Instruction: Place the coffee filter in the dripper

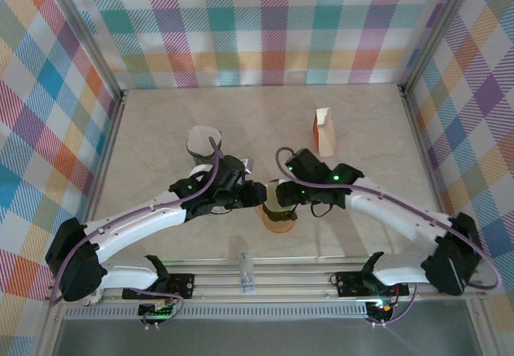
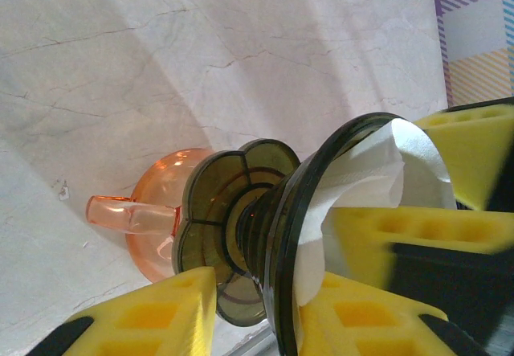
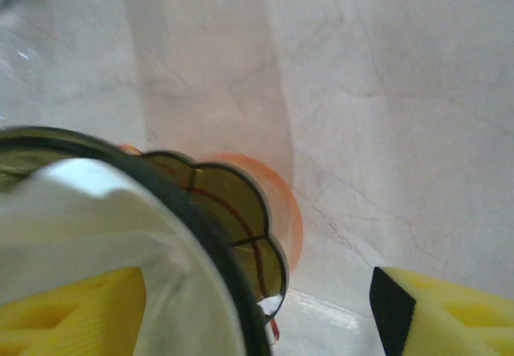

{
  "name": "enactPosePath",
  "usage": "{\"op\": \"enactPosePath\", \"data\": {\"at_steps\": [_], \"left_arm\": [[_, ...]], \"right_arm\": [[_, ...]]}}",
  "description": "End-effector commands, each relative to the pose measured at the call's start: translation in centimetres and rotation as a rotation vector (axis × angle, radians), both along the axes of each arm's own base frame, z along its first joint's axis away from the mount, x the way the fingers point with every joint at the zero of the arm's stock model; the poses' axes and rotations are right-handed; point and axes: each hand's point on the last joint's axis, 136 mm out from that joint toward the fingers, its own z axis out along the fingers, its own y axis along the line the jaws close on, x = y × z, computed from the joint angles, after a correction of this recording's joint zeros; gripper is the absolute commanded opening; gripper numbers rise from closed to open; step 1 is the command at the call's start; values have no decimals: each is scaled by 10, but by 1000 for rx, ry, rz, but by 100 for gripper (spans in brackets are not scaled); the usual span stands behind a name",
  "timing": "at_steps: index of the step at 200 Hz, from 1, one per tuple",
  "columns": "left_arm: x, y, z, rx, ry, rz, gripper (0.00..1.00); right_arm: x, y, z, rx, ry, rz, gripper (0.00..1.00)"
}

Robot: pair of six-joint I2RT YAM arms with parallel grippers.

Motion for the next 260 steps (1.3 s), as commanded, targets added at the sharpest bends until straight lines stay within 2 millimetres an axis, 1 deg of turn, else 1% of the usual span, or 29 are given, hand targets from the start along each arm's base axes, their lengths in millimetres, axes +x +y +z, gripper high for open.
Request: {"op": "enactPosePath", "data": {"at_steps": [1, 14, 60, 110, 169, 182, 199, 214, 242, 260], "left_arm": [[-3, -4, -1, 4, 4, -17, 32], [-3, -4, -1, 3, 2, -16, 32], [-2, -4, 4, -9, -2, -12, 33], [-3, -3, 10, -22, -11, -6, 37], [-4, -1, 24, -55, -35, 2, 49], [-3, 0, 30, -68, -45, 7, 53], [-4, 0, 32, -73, -48, 6, 58], [-4, 0, 34, -76, -49, 7, 60], [-4, 5, 47, -82, -80, 14, 61], [-3, 12, 66, -71, -134, 14, 65]], "right_arm": [[6, -8, 37, 66, -98, -50, 76], [5, -13, 40, 75, -110, -66, 76], [2, -24, 39, 73, -125, -105, 76], [1, -34, 54, 102, -181, -131, 76], [-2, -40, 58, 113, -198, -141, 77], [-2, -41, 59, 117, -203, -145, 77], [-3, -43, 60, 117, -206, -149, 77], [-3, -44, 61, 118, -210, -151, 77], [-4, -46, 63, 119, -217, -151, 78], [-5, -47, 64, 120, -221, -152, 78]]}}
